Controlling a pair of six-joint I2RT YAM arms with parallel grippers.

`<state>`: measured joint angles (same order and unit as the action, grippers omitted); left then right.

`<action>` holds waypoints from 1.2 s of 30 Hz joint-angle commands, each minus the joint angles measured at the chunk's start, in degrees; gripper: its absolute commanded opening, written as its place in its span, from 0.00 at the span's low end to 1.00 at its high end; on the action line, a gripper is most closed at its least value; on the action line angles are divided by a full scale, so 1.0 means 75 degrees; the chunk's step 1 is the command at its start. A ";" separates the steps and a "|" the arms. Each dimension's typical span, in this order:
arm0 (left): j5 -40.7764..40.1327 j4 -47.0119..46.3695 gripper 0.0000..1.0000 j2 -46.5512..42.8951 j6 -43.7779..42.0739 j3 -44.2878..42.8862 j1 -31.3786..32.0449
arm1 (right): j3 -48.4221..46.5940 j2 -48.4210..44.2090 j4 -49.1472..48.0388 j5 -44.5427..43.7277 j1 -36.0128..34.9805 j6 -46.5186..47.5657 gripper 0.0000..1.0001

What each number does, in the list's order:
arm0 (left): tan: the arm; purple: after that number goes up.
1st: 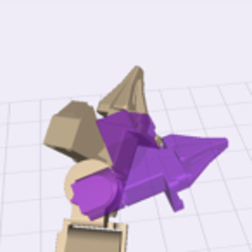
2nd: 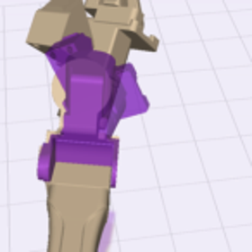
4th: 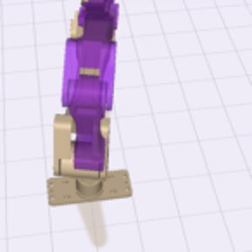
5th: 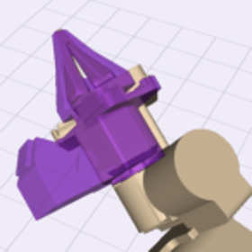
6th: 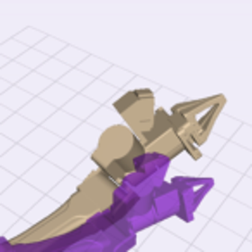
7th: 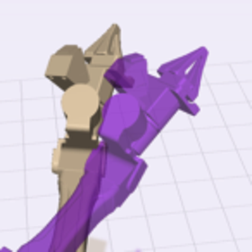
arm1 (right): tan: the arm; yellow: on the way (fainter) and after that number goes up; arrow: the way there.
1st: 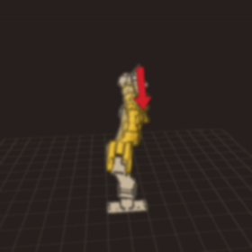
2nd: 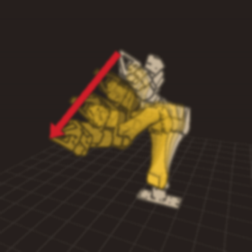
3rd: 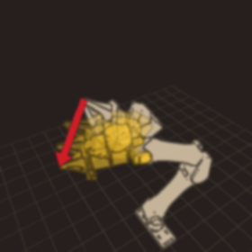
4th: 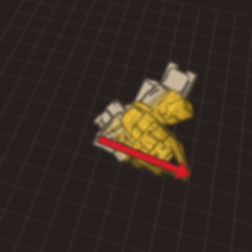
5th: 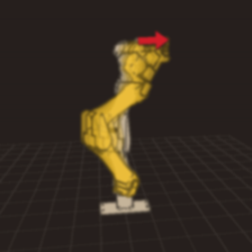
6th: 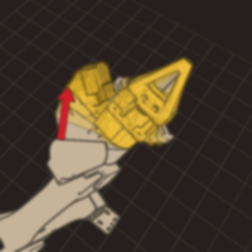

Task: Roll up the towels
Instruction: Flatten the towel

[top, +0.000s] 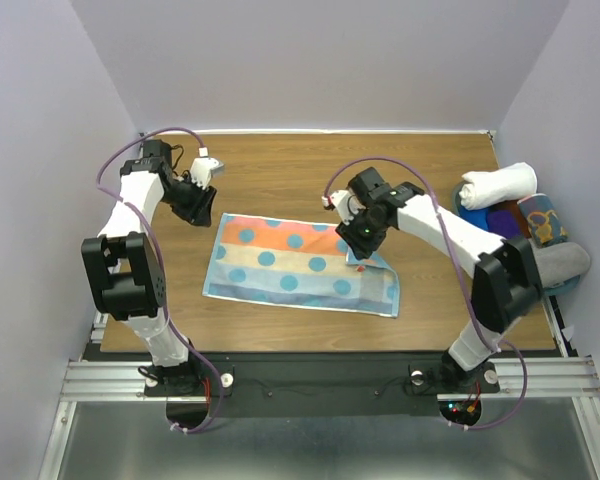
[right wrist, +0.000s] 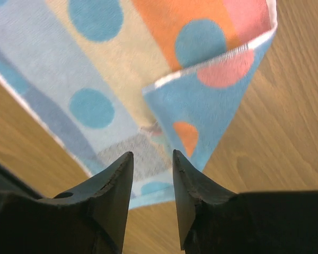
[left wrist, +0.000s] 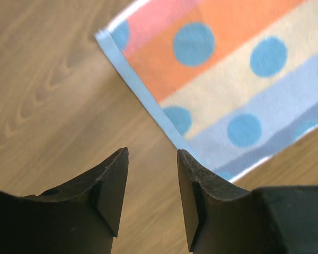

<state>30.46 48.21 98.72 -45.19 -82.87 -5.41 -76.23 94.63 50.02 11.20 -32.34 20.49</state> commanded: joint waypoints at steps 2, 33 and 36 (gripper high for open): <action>0.0428 -0.0719 0.56 0.0302 0.0892 -0.0329 -0.0029 | -0.0863 0.1104 -0.0130 -0.0742 -0.0375 -0.0329 0.44; 0.0216 -0.1588 0.60 0.0806 0.1174 -0.0329 -0.0029 | -0.1156 0.2359 -0.0353 -0.3029 -0.1161 -0.0341 0.34; 0.0205 -0.1599 0.60 0.0807 0.1162 -0.0353 -0.0029 | -0.1215 0.2383 -0.0353 -0.3063 -0.1161 -0.0388 0.39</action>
<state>31.40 36.62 105.16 -36.93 -83.35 -5.41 -83.50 114.54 48.84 -10.07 -40.91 17.54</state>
